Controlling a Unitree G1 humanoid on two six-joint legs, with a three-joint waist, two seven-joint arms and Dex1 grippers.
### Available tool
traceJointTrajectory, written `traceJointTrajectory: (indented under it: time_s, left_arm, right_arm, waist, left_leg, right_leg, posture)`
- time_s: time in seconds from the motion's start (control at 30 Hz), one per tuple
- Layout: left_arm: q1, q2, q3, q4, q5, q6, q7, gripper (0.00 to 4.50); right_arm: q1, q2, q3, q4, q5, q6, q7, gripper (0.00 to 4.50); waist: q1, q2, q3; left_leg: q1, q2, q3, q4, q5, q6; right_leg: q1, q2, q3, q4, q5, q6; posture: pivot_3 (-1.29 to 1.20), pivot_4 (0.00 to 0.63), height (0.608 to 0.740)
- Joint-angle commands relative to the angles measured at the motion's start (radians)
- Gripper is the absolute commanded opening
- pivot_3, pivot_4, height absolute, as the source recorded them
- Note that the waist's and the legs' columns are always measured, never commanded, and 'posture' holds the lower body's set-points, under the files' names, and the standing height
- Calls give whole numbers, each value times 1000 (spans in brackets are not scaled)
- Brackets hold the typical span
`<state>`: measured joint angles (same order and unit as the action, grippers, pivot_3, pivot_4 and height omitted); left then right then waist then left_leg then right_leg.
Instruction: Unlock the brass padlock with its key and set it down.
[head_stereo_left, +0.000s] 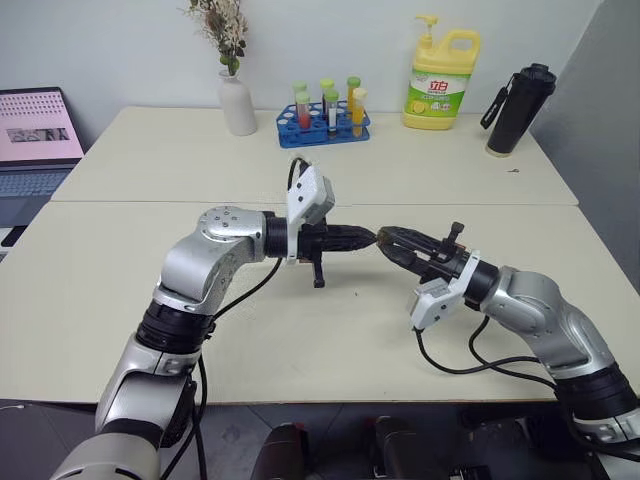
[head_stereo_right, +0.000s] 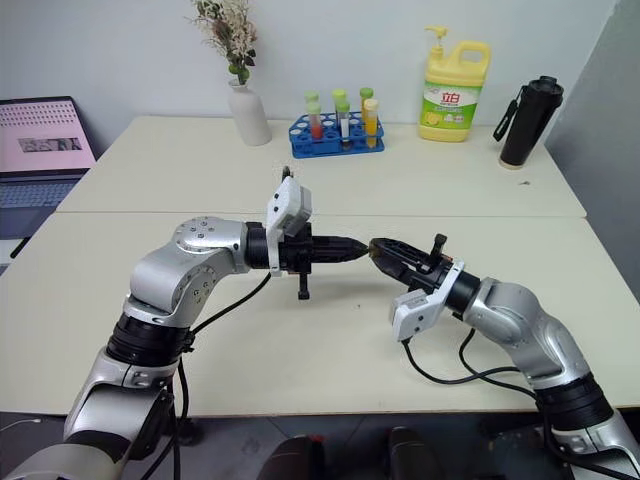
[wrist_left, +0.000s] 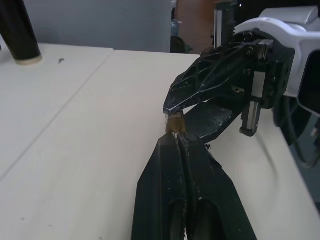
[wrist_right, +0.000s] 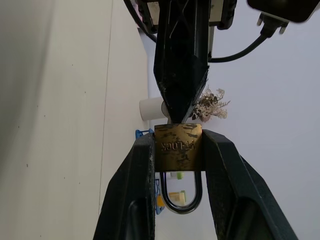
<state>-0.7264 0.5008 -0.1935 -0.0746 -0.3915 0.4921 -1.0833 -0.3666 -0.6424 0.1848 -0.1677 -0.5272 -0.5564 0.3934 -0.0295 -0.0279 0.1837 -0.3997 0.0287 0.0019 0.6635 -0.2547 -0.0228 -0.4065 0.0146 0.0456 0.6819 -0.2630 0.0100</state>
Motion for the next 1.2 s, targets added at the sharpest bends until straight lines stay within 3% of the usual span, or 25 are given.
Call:
traceJointTrajectory:
  time_s: [0.03,0.4,0.57,0.67,0.87,0.97,1.1,1.2]
  left_arm:
    - [16,2,-25,-35,56,-139,-23,0]
    - [40,-16,-32,106,231,-617,-24,0]
    - [26,-32,-28,170,271,-739,-4,0]
    - [21,-48,-20,185,257,-724,2,0]
    - [17,-64,-11,124,163,-441,-4,0]
    - [9,-66,10,108,118,-318,13,602]
    - [-16,-61,50,102,56,-146,41,1846]
    - [-13,-3,67,18,-64,120,5,2789]
  right_arm:
    - [-17,12,-13,-34,46,3,4,940]
    - [-20,25,-22,-29,62,-3,5,940]
    - [-20,26,-23,-28,60,-7,3,940]
    - [-21,28,-23,-27,60,-7,2,940]
    - [-24,28,-23,-25,60,-9,2,940]
    - [-25,28,-22,-25,60,-9,3,940]
    - [-24,26,-22,-26,59,-10,4,940]
    - [-19,26,-22,-27,59,-7,6,940]
  waist:
    - [0,0,0]
    - [1,0,0]
    - [1,0,0]
    - [1,0,0]
    - [1,0,0]
    - [0,0,0]
    - [0,0,0]
    - [-2,0,0]
  left_leg:
    - [0,0,0,0,0,0]
    - [0,0,1,0,0,0]
    - [0,0,1,0,0,0]
    - [0,0,1,0,0,0]
    - [0,0,1,0,0,0]
    - [0,0,0,0,0,0]
    - [0,0,0,0,0,0]
    - [0,0,0,0,0,0]
  right_leg:
    - [0,0,0,0,0,0]
    - [0,0,0,0,0,0]
    - [0,0,0,0,0,0]
    - [0,0,0,0,0,0]
    - [0,0,-1,0,0,0]
    - [0,1,-1,0,0,0]
    - [0,1,-1,0,-1,2]
    - [0,1,-1,0,-1,2]
  posture:
    - [0,150,740]
    - [0,150,740]
    - [0,150,740]
    - [0,150,740]
    - [0,150,740]
    - [0,150,740]
    - [0,150,740]
    - [0,150,740]
